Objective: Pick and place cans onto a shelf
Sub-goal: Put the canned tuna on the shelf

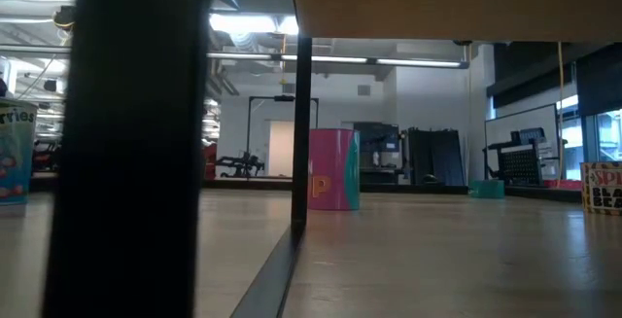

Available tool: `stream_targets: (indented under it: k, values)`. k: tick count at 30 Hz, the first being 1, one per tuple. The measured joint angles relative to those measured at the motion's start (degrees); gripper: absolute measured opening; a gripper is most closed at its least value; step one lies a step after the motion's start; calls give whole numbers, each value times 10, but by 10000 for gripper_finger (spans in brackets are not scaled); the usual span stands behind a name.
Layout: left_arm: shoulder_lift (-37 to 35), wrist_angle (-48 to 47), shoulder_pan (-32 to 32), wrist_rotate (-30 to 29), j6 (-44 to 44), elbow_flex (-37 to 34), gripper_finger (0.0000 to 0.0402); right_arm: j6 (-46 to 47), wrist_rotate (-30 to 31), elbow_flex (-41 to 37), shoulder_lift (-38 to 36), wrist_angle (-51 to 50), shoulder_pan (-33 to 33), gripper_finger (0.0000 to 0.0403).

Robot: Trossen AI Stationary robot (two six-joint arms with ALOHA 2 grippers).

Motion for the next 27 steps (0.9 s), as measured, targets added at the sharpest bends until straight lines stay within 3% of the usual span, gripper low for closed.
stream_targets:
  k: [8,15,20,27]
  values:
    - [-6,0,0,1,35,0,0,-77,1,0,77,-3,22,122]
    - [-6,0,0,1,36,0,0,-59,34,0,115,-2,23,122]
    - [-6,0,0,0,36,0,0,68,165,0,114,-3,9,122]
    - [-6,0,0,0,36,0,0,290,171,25,105,-121,-66,122]
